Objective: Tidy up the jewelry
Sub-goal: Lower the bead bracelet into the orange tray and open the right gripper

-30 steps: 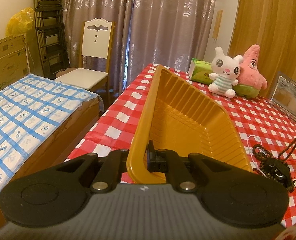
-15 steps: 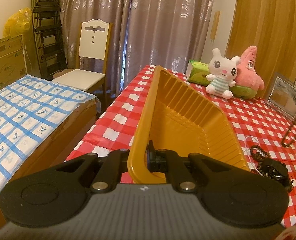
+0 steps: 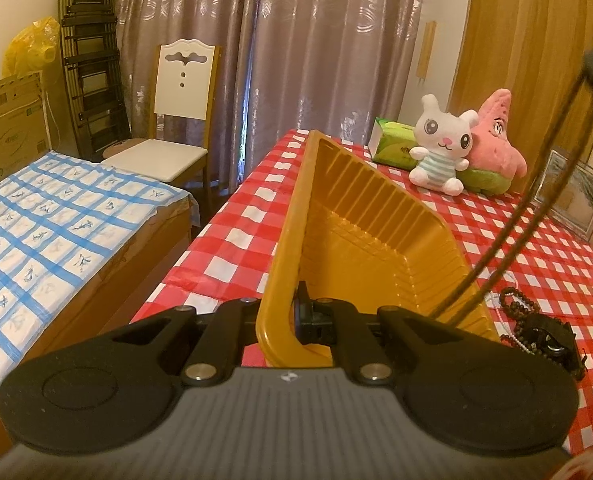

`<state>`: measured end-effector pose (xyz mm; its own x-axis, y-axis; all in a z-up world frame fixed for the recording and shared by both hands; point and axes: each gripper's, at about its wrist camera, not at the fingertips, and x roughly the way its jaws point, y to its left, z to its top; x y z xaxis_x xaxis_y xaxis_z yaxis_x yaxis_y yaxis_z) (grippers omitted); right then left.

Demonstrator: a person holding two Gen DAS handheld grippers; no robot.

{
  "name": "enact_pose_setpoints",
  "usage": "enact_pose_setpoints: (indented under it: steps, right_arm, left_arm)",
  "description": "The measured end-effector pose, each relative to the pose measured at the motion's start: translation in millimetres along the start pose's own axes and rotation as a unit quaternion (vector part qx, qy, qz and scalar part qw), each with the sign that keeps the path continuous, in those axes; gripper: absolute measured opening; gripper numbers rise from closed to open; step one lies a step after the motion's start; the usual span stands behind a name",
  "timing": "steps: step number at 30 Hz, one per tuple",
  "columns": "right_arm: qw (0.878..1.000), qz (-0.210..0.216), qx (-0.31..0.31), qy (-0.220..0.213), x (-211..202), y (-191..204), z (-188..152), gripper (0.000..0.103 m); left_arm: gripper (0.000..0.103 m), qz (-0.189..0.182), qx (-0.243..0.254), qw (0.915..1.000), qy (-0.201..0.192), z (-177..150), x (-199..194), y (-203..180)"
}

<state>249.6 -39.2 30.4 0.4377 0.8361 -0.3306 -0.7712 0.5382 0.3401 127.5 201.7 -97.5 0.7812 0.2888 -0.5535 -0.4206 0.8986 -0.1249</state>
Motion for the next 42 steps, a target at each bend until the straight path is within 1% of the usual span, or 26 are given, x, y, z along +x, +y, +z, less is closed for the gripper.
enact_pose_setpoints:
  steps: [7, 10, 14, 19, 20, 22, 23, 24, 25, 27, 30, 34, 38, 42]
  right_arm:
    - [0.995, -0.013, 0.01, 0.097, 49, -8, -51, 0.006]
    - [0.992, -0.018, 0.013, 0.124, 62, -14, -72, 0.006]
    - [0.988, -0.023, 0.016, 0.15, 74, -16, -93, 0.006]
    - [0.978, -0.039, 0.02, 0.205, 93, -20, -117, 0.007]
    - [0.976, -0.046, 0.019, 0.21, 94, -21, -120, 0.008]
    - [0.975, -0.062, 0.006, 0.211, 94, -21, -124, 0.019]
    - [0.975, -0.069, 0.0, 0.21, 93, -20, -124, 0.034]
    - [0.976, -0.074, -0.002, 0.205, 92, -20, -126, 0.046]
    - [0.977, -0.076, 0.0, 0.198, 89, -21, -126, 0.048]
    - [0.978, -0.077, 0.005, 0.192, 88, -20, -123, 0.048]
    - [0.98, -0.096, 0.007, 0.172, 83, -18, -119, 0.048]
    - [0.981, -0.115, 0.027, 0.153, 69, -23, -116, 0.048]
    - [0.977, -0.149, 0.054, 0.144, 49, -42, -119, 0.048]
    - [0.969, -0.191, 0.049, 0.146, 26, -62, -124, 0.048]
  left_arm:
    - [0.005, -0.002, 0.002, 1.0, 0.001, 1, 0, 1]
    - [0.005, -0.003, 0.003, 1.0, 0.001, 1, 0, 1]
    - [0.005, -0.003, 0.003, 1.0, 0.002, 1, 1, 1]
    - [0.005, -0.003, 0.003, 1.0, 0.003, 2, 1, 1]
    - [0.005, -0.003, 0.004, 1.0, 0.003, 2, 1, 1]
    - [0.005, -0.002, 0.005, 1.0, 0.003, 2, 1, 1]
    - [0.005, -0.002, 0.004, 1.0, 0.004, 2, 1, 1]
    - [0.005, -0.002, 0.004, 1.0, 0.004, 2, 2, 1]
    - [0.005, -0.002, 0.005, 1.0, 0.003, 2, 2, 1]
    - [0.005, -0.002, 0.007, 1.0, 0.003, 1, 2, 1]
    - [0.005, -0.003, 0.009, 0.9999, 0.004, 1, 2, 1]
    - [0.005, -0.001, 0.012, 0.9999, 0.004, 2, 1, 1]
    - [0.005, -0.001, 0.012, 0.9999, 0.004, 3, 1, 1]
    - [0.005, 0.001, 0.011, 0.9999, 0.005, 3, 1, 1]
